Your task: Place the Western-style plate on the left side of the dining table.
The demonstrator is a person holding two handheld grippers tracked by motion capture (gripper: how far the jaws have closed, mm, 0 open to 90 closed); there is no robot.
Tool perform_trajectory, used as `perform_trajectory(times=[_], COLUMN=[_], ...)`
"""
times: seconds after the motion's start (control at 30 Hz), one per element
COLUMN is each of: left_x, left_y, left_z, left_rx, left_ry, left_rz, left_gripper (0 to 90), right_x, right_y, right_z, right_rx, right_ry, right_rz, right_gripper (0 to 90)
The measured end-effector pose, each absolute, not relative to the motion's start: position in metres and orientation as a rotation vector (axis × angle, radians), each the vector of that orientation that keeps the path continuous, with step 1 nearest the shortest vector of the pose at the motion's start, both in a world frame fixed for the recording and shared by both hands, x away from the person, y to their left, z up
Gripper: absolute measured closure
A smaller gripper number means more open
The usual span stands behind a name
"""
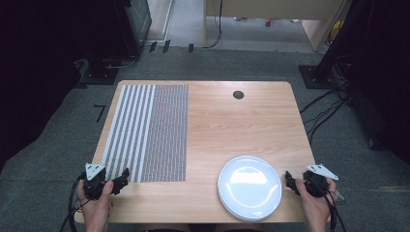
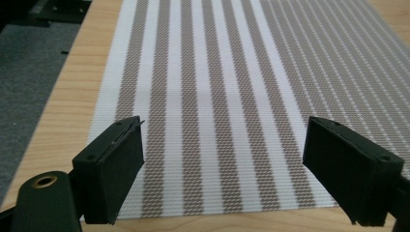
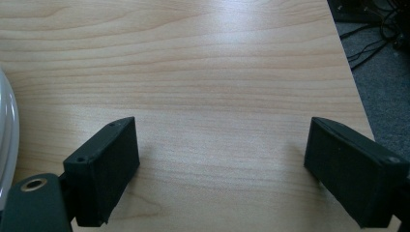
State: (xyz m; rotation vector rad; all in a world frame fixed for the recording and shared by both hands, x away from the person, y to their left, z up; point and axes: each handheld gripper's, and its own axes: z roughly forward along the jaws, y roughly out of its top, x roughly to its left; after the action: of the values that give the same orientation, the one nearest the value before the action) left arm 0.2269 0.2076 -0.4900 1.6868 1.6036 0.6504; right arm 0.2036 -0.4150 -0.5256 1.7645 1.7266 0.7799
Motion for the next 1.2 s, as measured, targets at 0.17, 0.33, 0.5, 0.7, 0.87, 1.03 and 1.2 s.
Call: perform_trajectory(times=[0.17,0.33,0.5,0.7,0.87,1.03,1.2], left_x=[0.233,0.238,0.241,0.242,0.240,0.236,0.234], left_y=[0.194,0.173,0.157,0.133,0.120,0.106,0.094], left_z=[-0.480,-0.471,-0.469,-0.473,-0.476,-0.477,-0.479], left_rx=[1.659,1.667,1.671,1.714,1.739,1.753,1.781], left_ry=[1.572,1.526,1.511,1.465,1.431,1.395,1.362], left_rz=[0.600,0.564,0.538,0.515,0.487,0.467,0.451], left_gripper=[14.3,14.3,14.4,14.4,14.4,14.4,14.4], right_x=[0.204,0.204,0.204,0.204,0.204,0.204,0.202], right_y=[-0.415,-0.416,-0.416,-0.416,-0.416,-0.416,-0.416], right_z=[-0.526,-0.526,-0.526,-0.526,-0.526,-0.526,-0.525], right_rx=[1.763,1.763,1.764,1.766,1.767,1.768,1.785], right_ry=[1.728,1.730,1.729,1.727,1.726,1.727,1.693], right_rz=[0.781,0.779,0.778,0.776,0.775,0.776,0.788], right_gripper=[11.2,10.4,10.2,9.9,9.8,9.9,13.6])
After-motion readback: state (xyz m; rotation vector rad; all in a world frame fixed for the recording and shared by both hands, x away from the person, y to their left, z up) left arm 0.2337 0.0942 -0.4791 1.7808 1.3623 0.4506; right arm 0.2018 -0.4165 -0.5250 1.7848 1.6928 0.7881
